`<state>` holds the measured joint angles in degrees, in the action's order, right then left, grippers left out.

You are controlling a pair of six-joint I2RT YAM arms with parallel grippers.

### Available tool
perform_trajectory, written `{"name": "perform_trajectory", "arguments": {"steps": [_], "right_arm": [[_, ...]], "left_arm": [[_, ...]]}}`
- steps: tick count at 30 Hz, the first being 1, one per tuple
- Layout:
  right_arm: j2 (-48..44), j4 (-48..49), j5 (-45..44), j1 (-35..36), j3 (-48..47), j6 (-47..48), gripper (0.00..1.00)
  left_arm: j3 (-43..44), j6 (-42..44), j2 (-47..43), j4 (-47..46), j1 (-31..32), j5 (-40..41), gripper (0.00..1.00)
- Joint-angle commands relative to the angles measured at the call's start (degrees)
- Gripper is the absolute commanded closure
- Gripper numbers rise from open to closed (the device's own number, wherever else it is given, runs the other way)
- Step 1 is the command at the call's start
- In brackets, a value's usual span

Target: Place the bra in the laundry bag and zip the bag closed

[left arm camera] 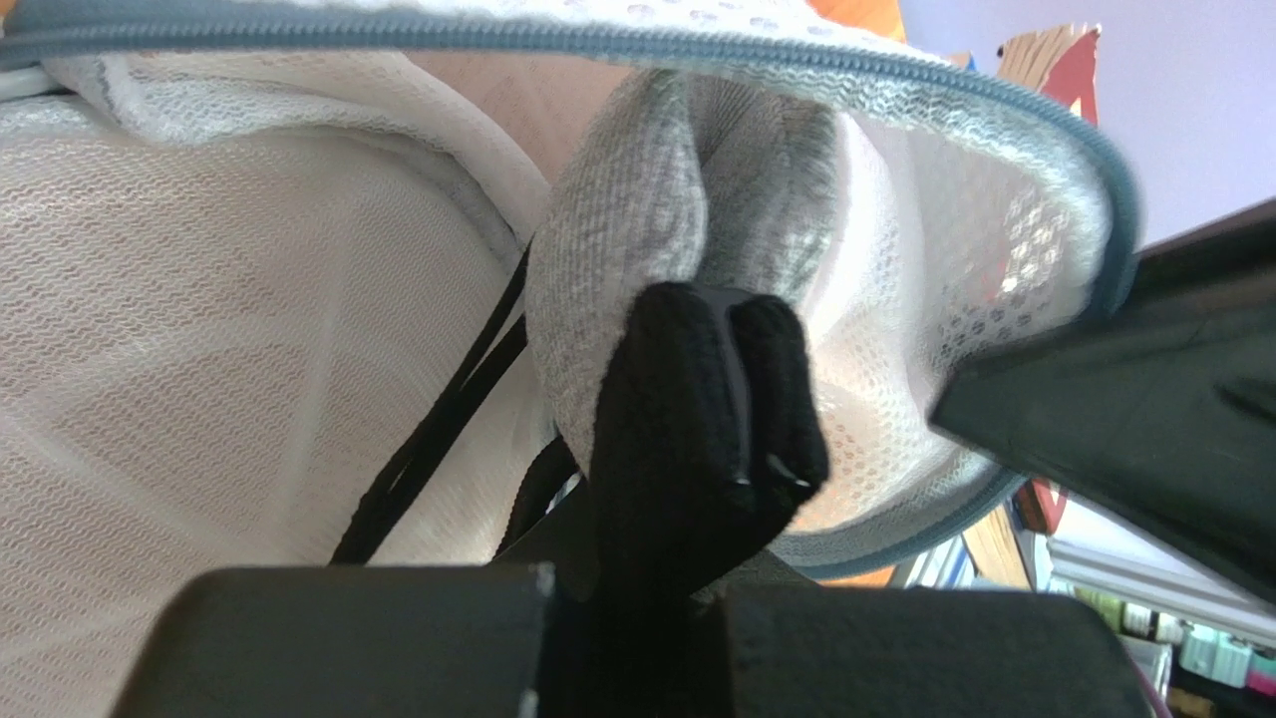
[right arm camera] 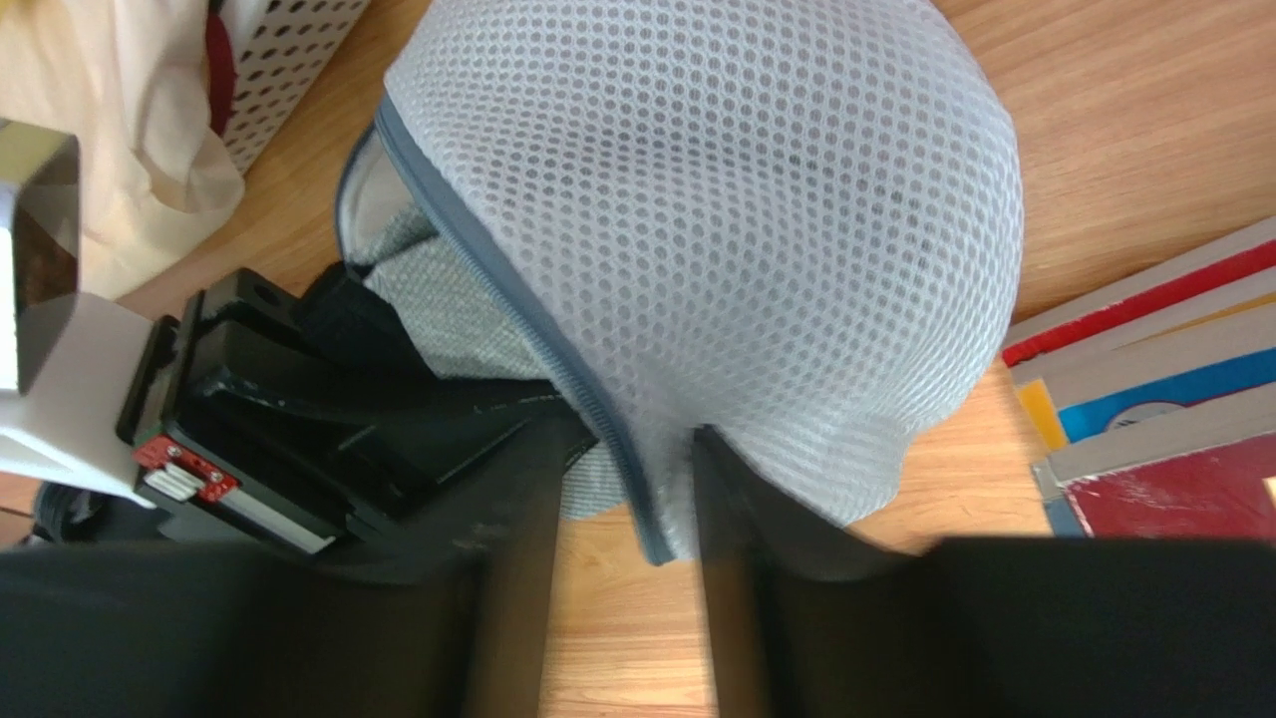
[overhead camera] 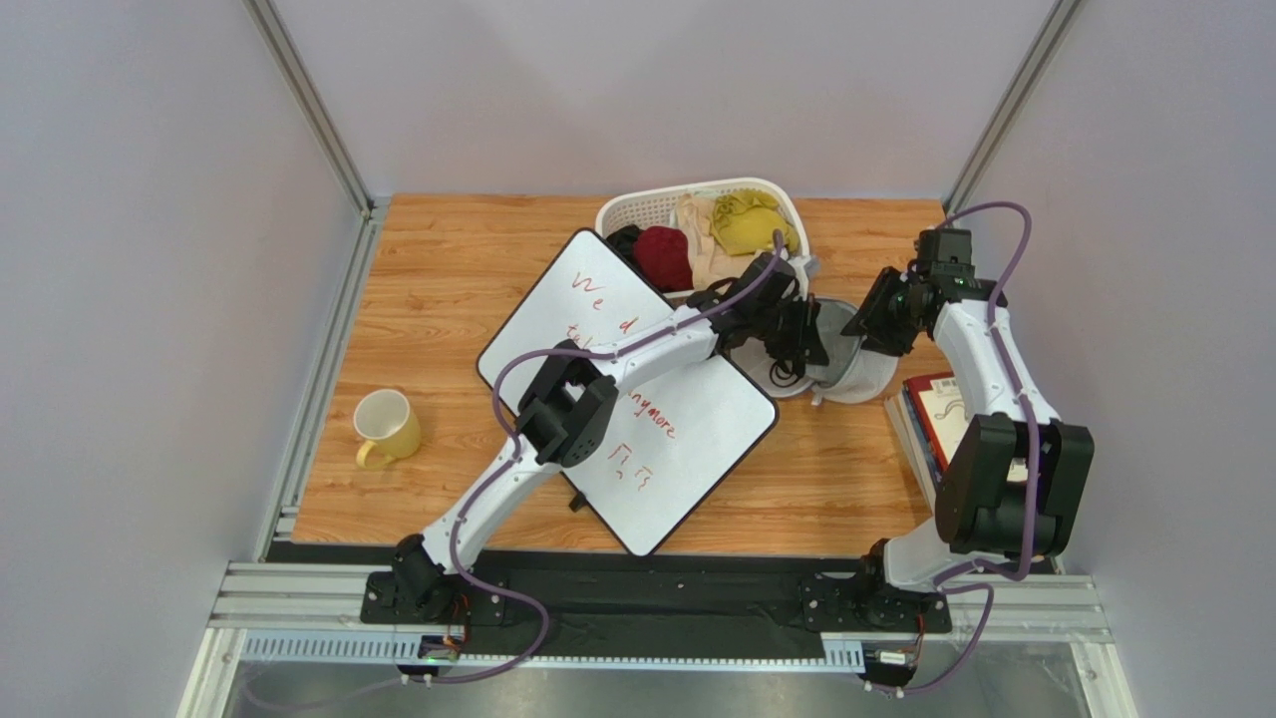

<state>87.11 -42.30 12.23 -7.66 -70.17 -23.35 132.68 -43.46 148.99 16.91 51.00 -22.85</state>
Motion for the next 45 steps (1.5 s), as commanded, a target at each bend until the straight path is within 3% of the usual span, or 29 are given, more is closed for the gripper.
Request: {"name": "perform_trajectory", "arguments": {"steps": [1,5,8,11,13,14,23,36,45], "right_arm": [[-1.0,-2.5,-3.0,0.4,-3.0,2.0,0.55],[-3.3,-4.1,-7.2,1.3,-3.0,2.2,0.45],[-4.6,-5.2,-8.6,2.5,-3.3,2.4,0.38],[-5.3,-5.6,-10.5,3.3,-3.3,2.9,0.37],[-5.5,-5.7,-10.4,3.4,-3.3,2.9,0.36],[-5.6,-5.8,-10.4,3.5,-3.3,2.9,0.36],[-7.4,-5.4,-10.2,3.9,-2.1,2.5,0.35],[-9.0,-4.1,-8.4,4.0,-0.3,2.3,0.31],[-6.3,-3.7,-9.0,4.1,-0.9,2.7,0.31]], "left_arm": [[4.5,-0.7,1.2,-2.8,0.4,-0.5,1.0],[4.9,0.0,1.0,-0.7,0.2,1.2,0.93],[4.9,1.0,0.3,1.5,-0.1,1.0,0.66],[4.9,3.2,-1.0,4.4,-0.2,1.8,0.49],[4.5,4.1,-2.2,5.8,-0.3,2.2,0.45],[4.3,4.2,-2.6,5.9,-0.5,2.2,0.33],[2.9,5.9,-8.4,8.1,-0.6,1.7,0.07],[1.2,8.0,-13.4,12.4,-1.6,2.8,0.03],[1.5,8.5,-12.9,13.3,-2.3,3.1,0.09]]}}
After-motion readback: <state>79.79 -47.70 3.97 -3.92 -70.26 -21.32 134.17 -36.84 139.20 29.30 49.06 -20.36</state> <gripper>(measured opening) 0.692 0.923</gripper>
